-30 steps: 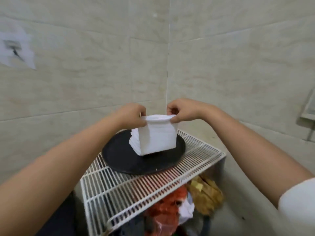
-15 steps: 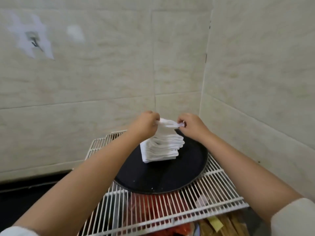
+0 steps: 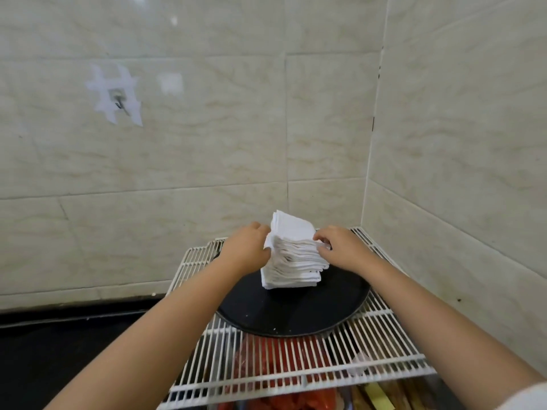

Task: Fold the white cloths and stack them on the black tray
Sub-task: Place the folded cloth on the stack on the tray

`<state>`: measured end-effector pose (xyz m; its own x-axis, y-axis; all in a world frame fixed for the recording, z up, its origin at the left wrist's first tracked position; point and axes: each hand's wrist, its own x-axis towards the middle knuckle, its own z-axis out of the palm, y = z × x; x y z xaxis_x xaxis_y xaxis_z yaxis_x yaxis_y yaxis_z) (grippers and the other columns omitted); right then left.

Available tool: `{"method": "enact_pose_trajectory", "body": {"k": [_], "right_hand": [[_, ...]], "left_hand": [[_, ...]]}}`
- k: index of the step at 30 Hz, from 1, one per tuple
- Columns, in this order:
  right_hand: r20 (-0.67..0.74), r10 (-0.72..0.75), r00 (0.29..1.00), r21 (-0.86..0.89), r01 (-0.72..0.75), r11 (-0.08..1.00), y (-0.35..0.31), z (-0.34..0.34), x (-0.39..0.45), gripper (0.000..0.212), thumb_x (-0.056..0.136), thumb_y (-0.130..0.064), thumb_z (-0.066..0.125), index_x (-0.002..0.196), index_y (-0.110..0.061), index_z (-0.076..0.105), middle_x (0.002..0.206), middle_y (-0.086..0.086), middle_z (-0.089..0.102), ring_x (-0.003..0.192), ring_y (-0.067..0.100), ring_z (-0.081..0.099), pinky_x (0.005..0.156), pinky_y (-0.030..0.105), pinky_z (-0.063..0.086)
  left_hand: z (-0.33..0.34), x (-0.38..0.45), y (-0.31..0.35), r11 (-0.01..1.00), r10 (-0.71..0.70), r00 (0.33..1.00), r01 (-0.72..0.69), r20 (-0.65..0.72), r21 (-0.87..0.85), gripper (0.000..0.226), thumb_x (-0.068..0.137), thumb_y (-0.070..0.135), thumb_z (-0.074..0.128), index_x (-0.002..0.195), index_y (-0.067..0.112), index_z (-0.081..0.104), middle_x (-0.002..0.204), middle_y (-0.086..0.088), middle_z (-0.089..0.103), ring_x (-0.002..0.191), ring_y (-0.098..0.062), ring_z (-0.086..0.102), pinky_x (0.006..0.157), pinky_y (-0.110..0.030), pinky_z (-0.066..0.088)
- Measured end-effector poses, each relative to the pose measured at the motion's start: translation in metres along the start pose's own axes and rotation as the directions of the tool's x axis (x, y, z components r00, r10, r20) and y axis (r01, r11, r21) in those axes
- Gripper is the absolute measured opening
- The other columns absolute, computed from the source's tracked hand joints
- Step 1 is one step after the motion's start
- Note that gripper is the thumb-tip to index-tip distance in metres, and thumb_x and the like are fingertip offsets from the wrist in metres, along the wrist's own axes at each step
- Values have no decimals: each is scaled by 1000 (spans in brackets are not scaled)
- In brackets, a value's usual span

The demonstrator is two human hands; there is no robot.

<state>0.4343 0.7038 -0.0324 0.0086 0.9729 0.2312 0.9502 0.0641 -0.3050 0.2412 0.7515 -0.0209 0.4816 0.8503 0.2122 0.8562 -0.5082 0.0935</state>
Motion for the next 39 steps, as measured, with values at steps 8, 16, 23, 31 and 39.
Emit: {"method": "enact_pose_trajectory", "body": {"k": [8,16,23,31,39], "right_hand": [[-8,-261,965,-127,257,958,-144,0,-27,40,92,-32,50,127,-11,52,130,11,52,120,29,48,98,39,42],[219,-608,763,-150,642,752,-412,89,-106,62,94,-53,35,146,-25,19,157,5,13,145,29,6,115,52,9],[375,-818,437,82,863,499,-632,194,-217,63,95,-56,23,147,-32,-2,157,3,-16,143,28,-20,115,53,-8],[388,-921,15,212,972,105,-857,275,-330,64,94,-59,21,147,-34,-5,157,3,-18,143,28,-20,115,53,-8],[247,-922,-299,316,924,-215,-1081,304,-400,64,94,-57,23,147,-33,-3,157,4,-16,143,29,-19,115,54,-6]], "left_hand": [[-48,-118,-88,956,-267,957,279,-115,97,40,94,27,45,128,6,47,132,-15,47,122,-33,45,98,-41,43],[-84,-398,-228,656,-707,701,700,-96,283,61,96,48,32,147,17,18,158,-10,7,146,-27,-2,116,-49,10],[-102,-650,-302,230,-959,264,937,-101,262,64,97,52,21,149,25,-5,158,-9,-13,145,-26,-17,117,-51,-2],[-126,-854,-371,-202,-974,-167,945,-153,256,63,98,51,19,149,24,-4,158,-9,-13,145,-26,-16,117,-48,-1],[-189,-991,-465,-488,-864,-436,850,-252,199,62,98,49,24,150,22,2,158,-10,-9,146,-26,-13,117,-49,0]]}}
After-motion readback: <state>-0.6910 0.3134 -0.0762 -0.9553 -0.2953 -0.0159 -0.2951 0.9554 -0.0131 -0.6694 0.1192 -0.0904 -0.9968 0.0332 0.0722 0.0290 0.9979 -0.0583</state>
